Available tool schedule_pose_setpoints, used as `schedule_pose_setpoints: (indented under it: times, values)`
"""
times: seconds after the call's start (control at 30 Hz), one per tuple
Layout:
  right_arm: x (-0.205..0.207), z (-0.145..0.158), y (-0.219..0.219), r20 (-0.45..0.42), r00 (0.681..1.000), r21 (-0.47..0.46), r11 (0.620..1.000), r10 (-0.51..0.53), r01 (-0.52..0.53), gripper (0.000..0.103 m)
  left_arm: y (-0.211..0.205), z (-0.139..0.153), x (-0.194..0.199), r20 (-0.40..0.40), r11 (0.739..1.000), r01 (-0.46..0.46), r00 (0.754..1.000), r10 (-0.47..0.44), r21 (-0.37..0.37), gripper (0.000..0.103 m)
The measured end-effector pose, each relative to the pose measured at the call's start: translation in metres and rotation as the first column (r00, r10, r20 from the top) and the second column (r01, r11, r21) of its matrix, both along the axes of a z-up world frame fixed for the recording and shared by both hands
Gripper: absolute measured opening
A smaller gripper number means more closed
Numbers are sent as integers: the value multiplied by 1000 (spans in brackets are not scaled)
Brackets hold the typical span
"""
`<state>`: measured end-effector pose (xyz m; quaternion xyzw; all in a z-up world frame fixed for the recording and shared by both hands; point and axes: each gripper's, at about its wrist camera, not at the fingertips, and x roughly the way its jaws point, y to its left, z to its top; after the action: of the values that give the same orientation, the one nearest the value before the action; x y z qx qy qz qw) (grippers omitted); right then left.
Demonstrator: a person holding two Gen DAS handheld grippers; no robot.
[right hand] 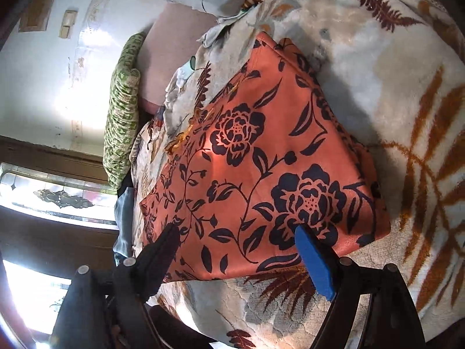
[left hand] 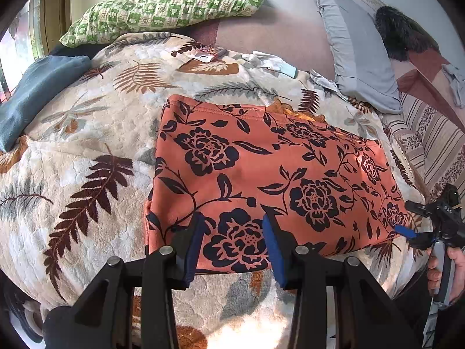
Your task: Fold small clothes
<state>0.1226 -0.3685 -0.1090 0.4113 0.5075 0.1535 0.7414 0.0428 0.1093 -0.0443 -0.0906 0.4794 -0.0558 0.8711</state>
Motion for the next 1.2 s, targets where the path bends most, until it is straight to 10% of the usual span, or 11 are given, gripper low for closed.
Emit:
schedule_pose_setpoints:
  times: [0.63,0.9,1.2]
  values:
    - [3,11,-25,34,998,15,999,-47,47,84,-19,-4,23,9,999,22,1000,-23,24,42]
    - [13,-4,-30,-30,998,-25,998,-64,63,84,-21,-56,40,-115,996,13,993,-3,83,49]
    - [103,42,28,105,992,115,990,69,-81,84,-27,-59,38,-98,993,37,995,-26,113,57]
